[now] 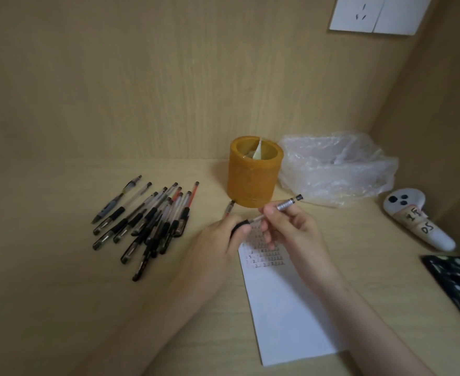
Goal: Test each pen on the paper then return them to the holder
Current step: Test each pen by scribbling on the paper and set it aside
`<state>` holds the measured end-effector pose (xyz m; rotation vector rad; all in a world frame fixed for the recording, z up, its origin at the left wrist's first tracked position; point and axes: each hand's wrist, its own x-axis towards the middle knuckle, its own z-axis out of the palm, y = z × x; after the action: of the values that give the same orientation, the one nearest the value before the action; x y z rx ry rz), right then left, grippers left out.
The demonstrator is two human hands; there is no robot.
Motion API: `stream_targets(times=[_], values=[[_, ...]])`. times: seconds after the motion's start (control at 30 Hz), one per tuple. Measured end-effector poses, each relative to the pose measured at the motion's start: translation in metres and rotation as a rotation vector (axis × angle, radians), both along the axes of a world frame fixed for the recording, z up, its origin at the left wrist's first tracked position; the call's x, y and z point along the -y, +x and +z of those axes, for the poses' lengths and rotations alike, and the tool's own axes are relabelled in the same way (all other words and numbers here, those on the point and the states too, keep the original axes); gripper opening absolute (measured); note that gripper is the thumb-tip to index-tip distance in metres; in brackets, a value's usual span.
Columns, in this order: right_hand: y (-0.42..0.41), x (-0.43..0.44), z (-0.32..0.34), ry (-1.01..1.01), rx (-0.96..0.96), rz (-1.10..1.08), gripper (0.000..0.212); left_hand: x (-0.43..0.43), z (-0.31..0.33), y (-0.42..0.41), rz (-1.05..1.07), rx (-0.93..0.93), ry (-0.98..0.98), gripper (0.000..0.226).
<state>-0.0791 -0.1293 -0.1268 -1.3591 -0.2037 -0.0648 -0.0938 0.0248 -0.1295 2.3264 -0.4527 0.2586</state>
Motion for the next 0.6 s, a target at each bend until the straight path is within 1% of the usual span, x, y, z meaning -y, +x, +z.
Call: stream_targets(times=[0.1,0.23,0.33,0.4,0.47,0.53,0.57,0.6], values=[[0.002,0.006,-0.003,0.036,0.051,-0.001,0.021,0.006,0.001,0.003,0.005,0.075,0.019,0.019],[0.004,0.012,-0.004,0.035,0.085,0.038,0.020,0.006,-0.002,0.004,-0.028,0.033,-0.087,0.018],[0.003,0.014,-0.006,0.000,0.089,0.057,0.018,0.002,-0.007,0.004,-0.065,-0.043,-0.118,0.025],[0.003,0.017,-0.004,0.029,0.064,0.015,0.016,0.000,-0.007,0.001,-0.057,-0.075,-0.114,0.034],[0.005,0.027,0.001,0.104,0.025,-0.084,0.017,-0.002,-0.006,-0.001,-0.029,-0.102,-0.114,0.040],[0.006,0.040,0.008,0.191,-0.030,-0.186,0.028,-0.005,-0.005,-0.005,0.000,-0.102,-0.059,0.033],[0.007,0.046,0.009,0.235,-0.068,-0.221,0.035,-0.006,-0.004,-0.007,-0.018,-0.090,-0.006,0.026],[0.007,0.050,0.009,0.269,-0.112,-0.240,0.038,-0.006,-0.004,-0.010,-0.060,-0.085,0.055,0.021]])
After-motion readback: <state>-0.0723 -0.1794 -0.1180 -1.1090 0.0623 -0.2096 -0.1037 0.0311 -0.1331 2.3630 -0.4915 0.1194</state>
